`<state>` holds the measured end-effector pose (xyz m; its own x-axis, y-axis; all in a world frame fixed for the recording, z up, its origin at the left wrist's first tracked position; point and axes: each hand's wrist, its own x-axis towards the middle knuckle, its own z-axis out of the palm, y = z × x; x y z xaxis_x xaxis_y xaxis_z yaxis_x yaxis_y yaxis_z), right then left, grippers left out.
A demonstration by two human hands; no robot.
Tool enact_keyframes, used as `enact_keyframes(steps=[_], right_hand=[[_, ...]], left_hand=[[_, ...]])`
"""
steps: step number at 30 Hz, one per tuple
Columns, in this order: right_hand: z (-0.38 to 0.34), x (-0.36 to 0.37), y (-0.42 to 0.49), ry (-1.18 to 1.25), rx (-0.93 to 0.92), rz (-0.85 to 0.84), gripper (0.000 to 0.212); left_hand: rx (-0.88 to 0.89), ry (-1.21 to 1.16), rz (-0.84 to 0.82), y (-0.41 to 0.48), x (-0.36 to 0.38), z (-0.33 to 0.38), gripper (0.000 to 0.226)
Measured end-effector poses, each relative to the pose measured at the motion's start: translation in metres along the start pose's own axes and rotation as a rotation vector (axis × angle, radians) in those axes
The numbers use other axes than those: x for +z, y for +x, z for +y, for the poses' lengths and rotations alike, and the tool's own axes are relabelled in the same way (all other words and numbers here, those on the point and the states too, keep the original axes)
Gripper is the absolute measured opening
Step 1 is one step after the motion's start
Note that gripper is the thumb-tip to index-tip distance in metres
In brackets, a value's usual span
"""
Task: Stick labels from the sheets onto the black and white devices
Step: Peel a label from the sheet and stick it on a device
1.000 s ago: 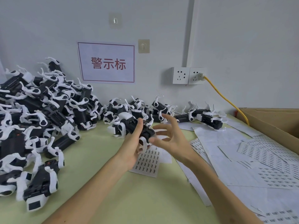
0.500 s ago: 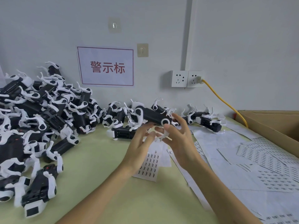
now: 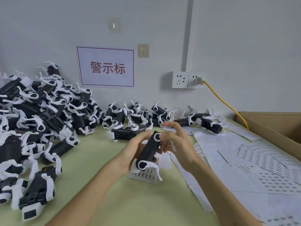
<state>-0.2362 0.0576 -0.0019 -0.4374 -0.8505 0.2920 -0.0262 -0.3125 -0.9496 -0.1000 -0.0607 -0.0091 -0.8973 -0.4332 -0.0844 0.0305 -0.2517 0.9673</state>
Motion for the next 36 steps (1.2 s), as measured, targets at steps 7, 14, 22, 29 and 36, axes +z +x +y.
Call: enact_keyframes(steps=[7,14,22,29,36], right_hand=[[-0.001,-0.003,-0.002,-0.283,-0.095,0.181,0.057],[-0.002,-0.007,0.002,-0.293,-0.248,0.258,0.008],[0.002,-0.002,0.002,-0.514,-0.357,0.319,0.01],[0.003,0.008,0.0,-0.524,-0.198,0.093,0.017],[0.003,0.008,0.001,-0.504,-0.186,0.139,0.019]], left_hand=[[0.098,0.037,0.029,0.002,0.008,-0.007,0.046],[0.238,-0.132,0.2,0.001,0.013,-0.007,0.034],[0.307,-0.061,0.277,0.001,0.012,-0.009,0.035],[0.359,0.008,0.256,0.0,0.015,-0.011,0.04],[0.41,0.084,0.275,0.0,0.015,-0.012,0.043]])
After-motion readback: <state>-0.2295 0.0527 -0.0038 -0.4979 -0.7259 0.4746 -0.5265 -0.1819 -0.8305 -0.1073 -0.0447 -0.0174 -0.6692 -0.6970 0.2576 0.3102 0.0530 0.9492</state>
